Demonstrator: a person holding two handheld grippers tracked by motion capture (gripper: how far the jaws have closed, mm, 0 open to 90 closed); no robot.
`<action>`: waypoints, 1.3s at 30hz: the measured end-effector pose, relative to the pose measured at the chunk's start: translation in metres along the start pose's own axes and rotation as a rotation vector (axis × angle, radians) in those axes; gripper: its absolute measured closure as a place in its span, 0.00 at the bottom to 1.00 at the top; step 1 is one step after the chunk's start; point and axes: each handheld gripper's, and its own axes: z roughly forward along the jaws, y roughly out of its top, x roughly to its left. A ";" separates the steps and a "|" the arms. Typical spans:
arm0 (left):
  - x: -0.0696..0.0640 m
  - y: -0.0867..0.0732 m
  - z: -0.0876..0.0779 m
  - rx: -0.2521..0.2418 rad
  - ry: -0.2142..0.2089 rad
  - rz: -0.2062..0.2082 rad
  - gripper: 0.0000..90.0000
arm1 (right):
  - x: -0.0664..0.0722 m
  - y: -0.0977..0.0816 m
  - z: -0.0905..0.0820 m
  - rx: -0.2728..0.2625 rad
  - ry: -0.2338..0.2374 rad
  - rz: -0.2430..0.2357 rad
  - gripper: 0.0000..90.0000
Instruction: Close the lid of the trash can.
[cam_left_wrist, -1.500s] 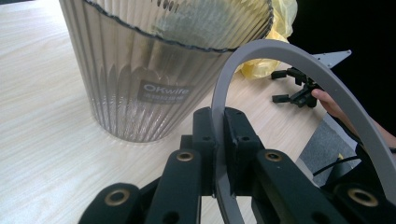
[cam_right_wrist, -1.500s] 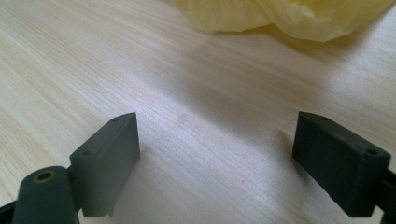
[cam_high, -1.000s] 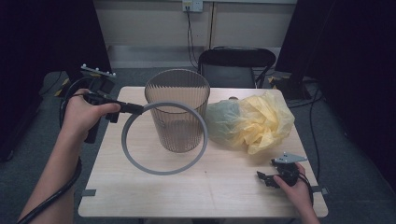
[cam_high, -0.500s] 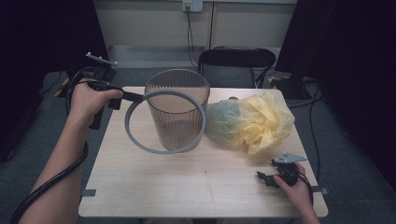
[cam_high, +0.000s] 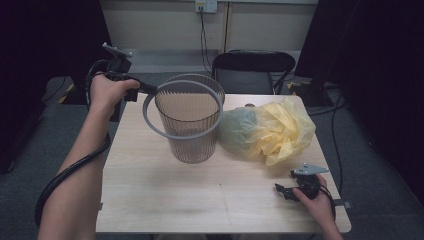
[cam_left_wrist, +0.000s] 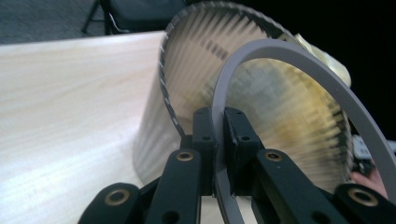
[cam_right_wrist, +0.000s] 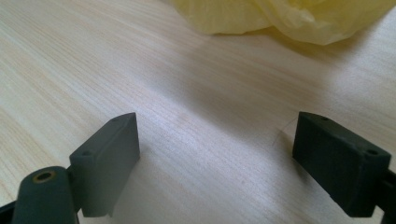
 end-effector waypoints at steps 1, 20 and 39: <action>0.001 0.002 0.002 -0.004 0.010 -0.009 0.93 | 0.000 0.000 0.000 0.000 0.000 0.000 0.15; 0.021 0.020 0.022 -0.091 0.106 -0.092 0.93 | 0.000 0.000 0.000 -0.002 0.001 0.000 0.16; 0.010 0.017 0.034 -0.108 0.107 -0.039 0.93 | 0.000 0.000 0.000 -0.001 0.001 0.000 0.15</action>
